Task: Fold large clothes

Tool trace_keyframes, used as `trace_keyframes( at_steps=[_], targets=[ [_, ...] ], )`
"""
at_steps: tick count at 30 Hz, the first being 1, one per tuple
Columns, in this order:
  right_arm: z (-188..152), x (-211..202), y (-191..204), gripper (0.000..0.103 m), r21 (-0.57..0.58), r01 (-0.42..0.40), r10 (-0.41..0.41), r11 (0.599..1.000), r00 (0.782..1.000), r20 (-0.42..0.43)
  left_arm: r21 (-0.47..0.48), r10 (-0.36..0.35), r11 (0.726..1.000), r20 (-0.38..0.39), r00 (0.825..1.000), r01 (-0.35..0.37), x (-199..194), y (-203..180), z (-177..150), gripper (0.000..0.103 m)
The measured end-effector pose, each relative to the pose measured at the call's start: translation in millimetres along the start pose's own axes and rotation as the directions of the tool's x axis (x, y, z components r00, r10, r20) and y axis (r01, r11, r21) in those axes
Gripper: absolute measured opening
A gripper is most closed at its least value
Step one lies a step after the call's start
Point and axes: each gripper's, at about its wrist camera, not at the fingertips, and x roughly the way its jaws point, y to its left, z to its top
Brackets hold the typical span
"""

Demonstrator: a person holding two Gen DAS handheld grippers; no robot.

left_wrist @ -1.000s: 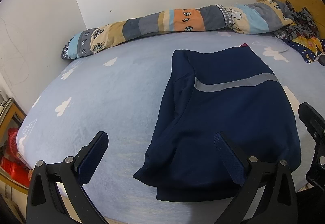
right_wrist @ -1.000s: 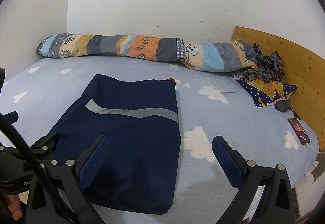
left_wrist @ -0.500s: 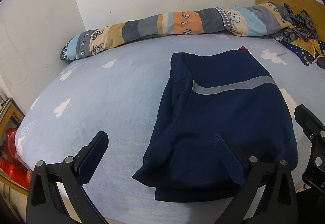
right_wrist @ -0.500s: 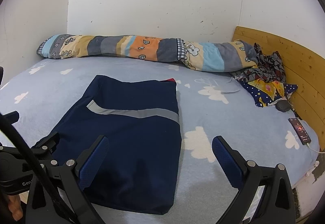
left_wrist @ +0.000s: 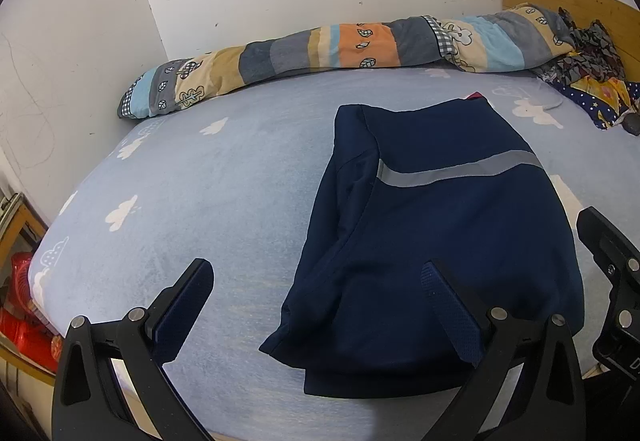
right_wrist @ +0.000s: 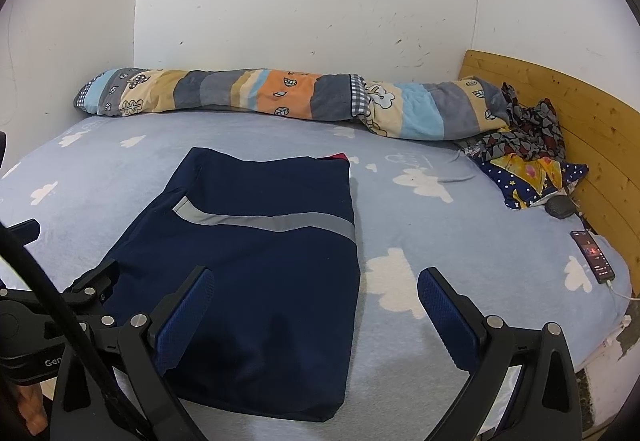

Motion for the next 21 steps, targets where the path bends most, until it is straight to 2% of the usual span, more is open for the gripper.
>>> trace_keyframes(
  at_steps=[21],
  targets=[
    [-1.7, 0.0, 5.0, 0.103, -0.019, -0.009, 0.009, 1.0, 1.0, -0.012, -0.001, -0.004, 1.0, 0.002, 1.0, 0.004, -0.2, 0.4, 1.2, 0.103]
  ],
)
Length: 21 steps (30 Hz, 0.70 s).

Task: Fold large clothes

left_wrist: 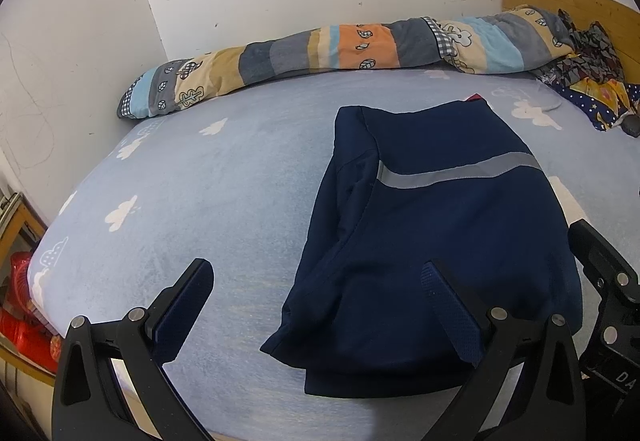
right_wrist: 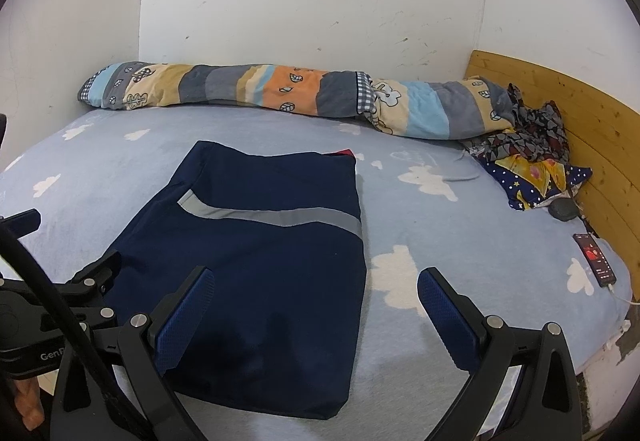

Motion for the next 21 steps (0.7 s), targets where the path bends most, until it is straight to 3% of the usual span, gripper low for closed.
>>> trace_keyframes(
  at_steps=[9, 21],
  targets=[
    [-2, 3, 3, 0.103, 0.001, -0.022, 0.022, 1.0, 1.0, -0.021, -0.017, 0.029, 0.999, 0.0, 1.0, -0.029, -1, 11, -2, 0.103],
    [-6, 1, 17, 0.103, -0.027, -0.041, 0.041, 0.999, 0.999, -0.023, -0.038, 0.013, 0.999, -0.02, 1.0, -0.014, -8, 23, -13, 0.103]
  ],
)
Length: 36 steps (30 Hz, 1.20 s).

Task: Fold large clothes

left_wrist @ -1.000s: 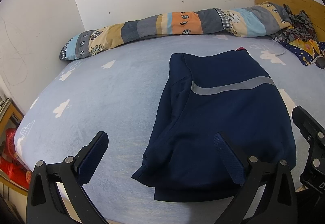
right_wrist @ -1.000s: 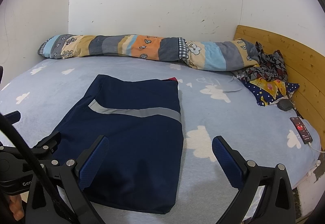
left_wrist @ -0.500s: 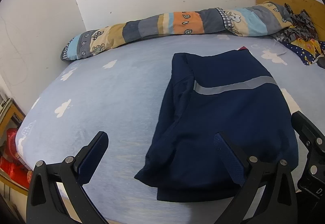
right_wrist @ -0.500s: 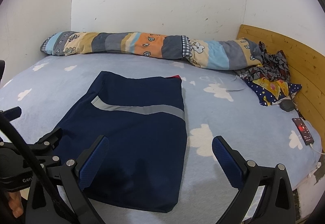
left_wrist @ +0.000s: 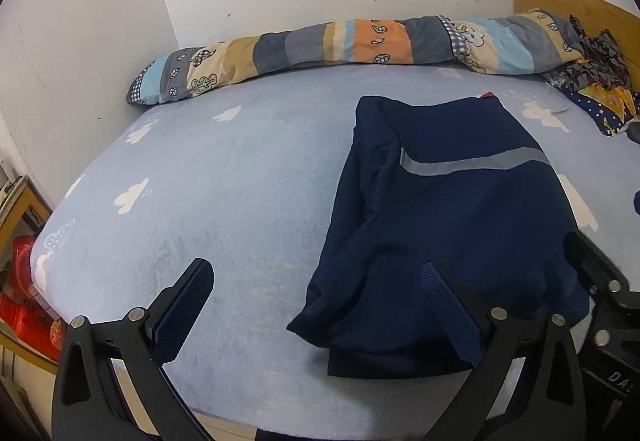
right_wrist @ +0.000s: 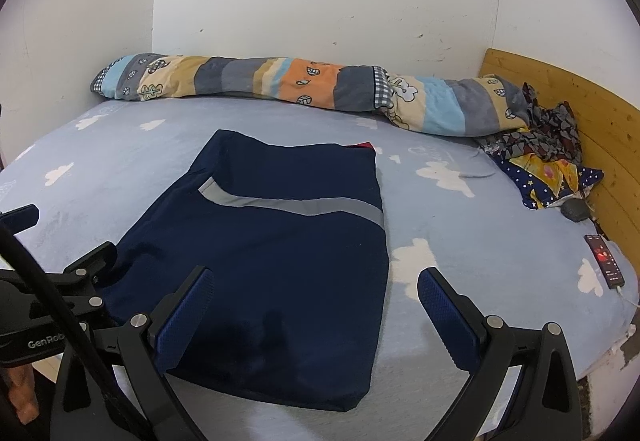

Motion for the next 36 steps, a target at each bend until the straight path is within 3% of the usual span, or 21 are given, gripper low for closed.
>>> trace_keyframes(
  at_steps=[13, 36],
  targets=[
    [-11, -12, -3, 0.103, 0.025, 0.038, -0.038, 0.999, 0.999, 0.012, -0.012, -0.009, 1.0, 0.011, 1.0, 0.009, -16, 8, -12, 0.103],
    [-25, -37, -12, 0.103, 0.059, 0.042, -0.045, 0.997, 0.998, 0.038, 0.06, -0.037, 0.998, 0.051, 0.998, 0.034, -41, -14, -30, 0.103]
  ],
)
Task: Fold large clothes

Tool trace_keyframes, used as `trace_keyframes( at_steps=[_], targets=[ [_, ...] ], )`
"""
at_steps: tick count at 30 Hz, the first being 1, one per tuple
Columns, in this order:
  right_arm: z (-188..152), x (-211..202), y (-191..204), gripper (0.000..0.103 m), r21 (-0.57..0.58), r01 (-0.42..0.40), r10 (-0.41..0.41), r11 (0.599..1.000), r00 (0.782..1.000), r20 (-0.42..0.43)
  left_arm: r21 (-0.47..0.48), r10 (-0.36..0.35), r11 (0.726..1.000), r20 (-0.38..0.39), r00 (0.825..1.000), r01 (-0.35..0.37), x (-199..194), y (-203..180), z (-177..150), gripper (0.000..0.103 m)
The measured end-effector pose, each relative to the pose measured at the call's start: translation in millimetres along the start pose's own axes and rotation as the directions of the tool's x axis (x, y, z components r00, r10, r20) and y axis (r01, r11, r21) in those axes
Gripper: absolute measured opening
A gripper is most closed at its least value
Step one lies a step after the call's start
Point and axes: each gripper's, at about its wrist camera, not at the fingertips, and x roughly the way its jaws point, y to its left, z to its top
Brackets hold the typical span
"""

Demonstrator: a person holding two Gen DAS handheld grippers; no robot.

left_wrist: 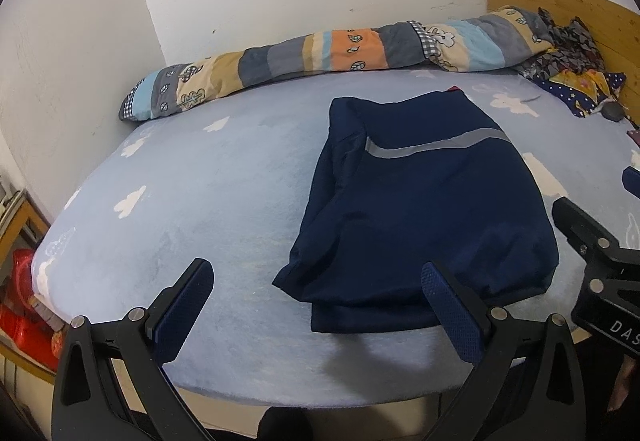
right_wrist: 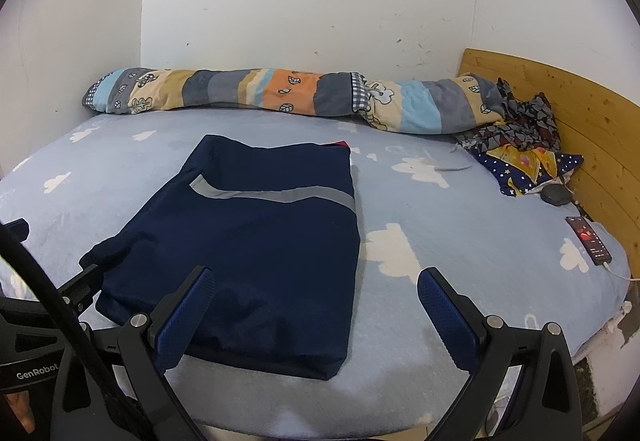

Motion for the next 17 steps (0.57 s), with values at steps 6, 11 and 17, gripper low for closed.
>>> trace_keyframes(
  at_steps=[6, 11, 17],
  targets=[
    [-1, -1, -3, 0.103, 0.004, 0.004, -0.004, 1.0, 1.0, -0.001, 0.001, 0.003, 1.0, 0.008, 1.0, -0.003, -2, -1, -1, 0.103],
    [-1, -1, -4, 0.103, 0.005, 0.003, -0.003, 1.0, 1.0, 0.001, 0.002, -0.014, 1.0, 0.002, 1.0, 0.014, -3, -2, -1, 0.103],
    [0, -2, -7, 0.103, 0.009, 0.001, -0.001, 1.0, 1.0, 0.007, -0.005, -0.007, 1.0, 0.056, 0.998, 0.008, -13, -1, -1, 0.103]
  ],
)
